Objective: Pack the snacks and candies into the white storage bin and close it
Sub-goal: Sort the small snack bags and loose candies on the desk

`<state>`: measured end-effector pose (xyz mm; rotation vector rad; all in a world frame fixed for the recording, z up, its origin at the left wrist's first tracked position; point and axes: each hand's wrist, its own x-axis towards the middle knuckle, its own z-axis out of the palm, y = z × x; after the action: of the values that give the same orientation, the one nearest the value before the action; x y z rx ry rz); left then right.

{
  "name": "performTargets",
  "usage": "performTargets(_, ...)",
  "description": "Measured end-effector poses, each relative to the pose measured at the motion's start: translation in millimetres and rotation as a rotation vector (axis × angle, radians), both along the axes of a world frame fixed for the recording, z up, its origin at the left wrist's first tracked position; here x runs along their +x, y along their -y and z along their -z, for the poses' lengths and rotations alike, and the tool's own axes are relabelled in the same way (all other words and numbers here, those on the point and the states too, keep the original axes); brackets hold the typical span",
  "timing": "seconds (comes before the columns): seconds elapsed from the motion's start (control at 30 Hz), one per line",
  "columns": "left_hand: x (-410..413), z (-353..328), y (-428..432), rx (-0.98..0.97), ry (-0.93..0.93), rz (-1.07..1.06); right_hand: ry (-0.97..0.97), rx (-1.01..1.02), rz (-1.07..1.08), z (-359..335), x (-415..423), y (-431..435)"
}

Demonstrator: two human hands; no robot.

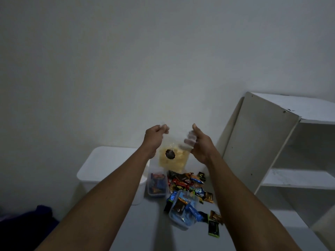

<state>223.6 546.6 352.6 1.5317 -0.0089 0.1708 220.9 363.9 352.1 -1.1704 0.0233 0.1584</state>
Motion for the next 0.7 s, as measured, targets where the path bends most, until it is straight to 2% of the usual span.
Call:
performTargets(0.13,-0.8,18.6,-4.3,0.203,0.031,0.162,-0.060,-0.286,-0.234,-1.7,-0.7,9.0)
performTargets(0.2,-1.9,28.3,-0.3,0.266,0.037,0.160,-0.032,-0.394,-0.249,1.6,-5.1,2.8)
performTargets(0.3,-3.7,42.7,1.9,0.350,0.042,0.109,-0.008,-0.436,-0.211,11.9,-11.0,-5.6)
performTargets(0.43,-9.2,53.2,5.7,0.272,-0.036,0.011,-0.004,-0.427,-0.160,31.5,-13.6,-14.1)
performTargets(0.57,-17.3,52.0,8.9,0.025,-0.220,0.060,-0.009,-0.451,-0.107,45.0,-14.0,-25.0)
performTargets(0.7,-21.2,55.1,6.6,-0.018,-0.209,0.052,-0.046,-0.397,-0.067,52.7,-14.2,-32.4)
